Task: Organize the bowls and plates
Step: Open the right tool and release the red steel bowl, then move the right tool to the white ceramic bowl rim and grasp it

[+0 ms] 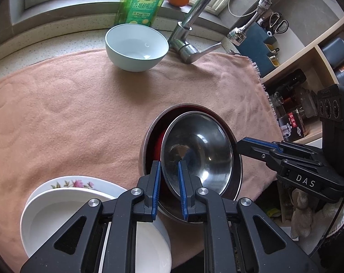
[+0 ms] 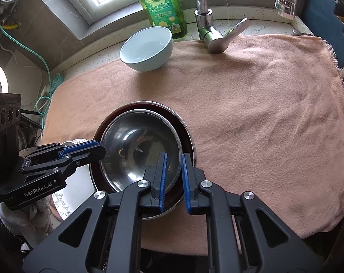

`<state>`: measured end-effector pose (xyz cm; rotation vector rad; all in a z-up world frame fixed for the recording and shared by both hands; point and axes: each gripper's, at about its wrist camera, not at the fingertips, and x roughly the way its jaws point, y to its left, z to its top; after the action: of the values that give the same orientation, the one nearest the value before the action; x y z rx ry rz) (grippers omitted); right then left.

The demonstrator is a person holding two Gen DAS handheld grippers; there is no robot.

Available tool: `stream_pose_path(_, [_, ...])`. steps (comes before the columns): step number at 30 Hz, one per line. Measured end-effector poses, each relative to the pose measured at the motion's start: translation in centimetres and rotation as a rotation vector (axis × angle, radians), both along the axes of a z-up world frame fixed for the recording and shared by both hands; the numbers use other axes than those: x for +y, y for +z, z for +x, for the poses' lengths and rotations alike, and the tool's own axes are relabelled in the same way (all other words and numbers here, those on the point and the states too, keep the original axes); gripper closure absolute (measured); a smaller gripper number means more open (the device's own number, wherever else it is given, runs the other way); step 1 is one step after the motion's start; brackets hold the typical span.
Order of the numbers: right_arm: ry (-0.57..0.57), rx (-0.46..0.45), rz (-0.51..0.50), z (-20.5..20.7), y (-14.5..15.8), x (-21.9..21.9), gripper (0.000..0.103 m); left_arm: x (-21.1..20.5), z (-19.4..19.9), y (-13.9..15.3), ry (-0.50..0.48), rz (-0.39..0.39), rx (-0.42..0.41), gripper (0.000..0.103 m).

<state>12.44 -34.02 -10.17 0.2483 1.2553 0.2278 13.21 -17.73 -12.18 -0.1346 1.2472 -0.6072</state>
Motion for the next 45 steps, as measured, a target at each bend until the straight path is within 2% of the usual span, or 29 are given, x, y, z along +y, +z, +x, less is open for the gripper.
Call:
stream_pose_path(7, [-0.027,-0.101,0.02,0.8,3.0,-0.7,0.09,1.0,0.5,2.2,0.017,-0.058,-0.04,0.089])
stream_pose_path(9, [-0.046,-0.125,0.039,1.5,3.6,-1.0,0.083,1.5,1.1,2.6,0.035,-0.074,-0.052,0.089])
stream_pose_path(10, [-0.063,-0.14,0.047,1.9,4.0,-1.3,0.072,1.7,1.4,2.8,0.047,-0.071,-0.064,0.089])
stream_pose_path(11, [-0.08,-0.157,0.057,2.3,4.3,-1.5,0.066,1.9,1.8,2.9,0.059,-0.067,-0.076,0.089])
stream_pose_path(17, [-0.097,-0.193,0.073,5.7,5.0,-1.6,0.065,3.0,4.9,2.9,0.133,-0.065,-0.094,0.089])
stream_pose_path(18, [-0.096,-0.191,0.071,6.3,5.0,-1.6,0.065,3.1,5.4,2.9,0.144,-0.064,-0.093,0.089])
stream_pose_path(21, [-0.09,-0.175,0.079,8.3,4.5,-1.5,0.065,3.7,7.1,2.7,0.18,-0.067,-0.09,0.074])
stream_pose_path(31, [-0.081,-0.085,0.102,14.4,0.7,-0.4,0.065,4.0,11.6,1.0,0.24,-0.065,-0.058,0.074])
stream_pose_path(34, [-0.101,-0.051,0.139,15.9,-0.6,-0.7,0.065,3.7,12.6,0.5,0.247,-0.058,-0.05,0.074])
stream_pose_path(45, [-0.13,-0.001,0.189,18.8,-3.2,-1.2,0.066,3.7,16.4,-1.3,0.286,-0.061,-0.003,0.074])
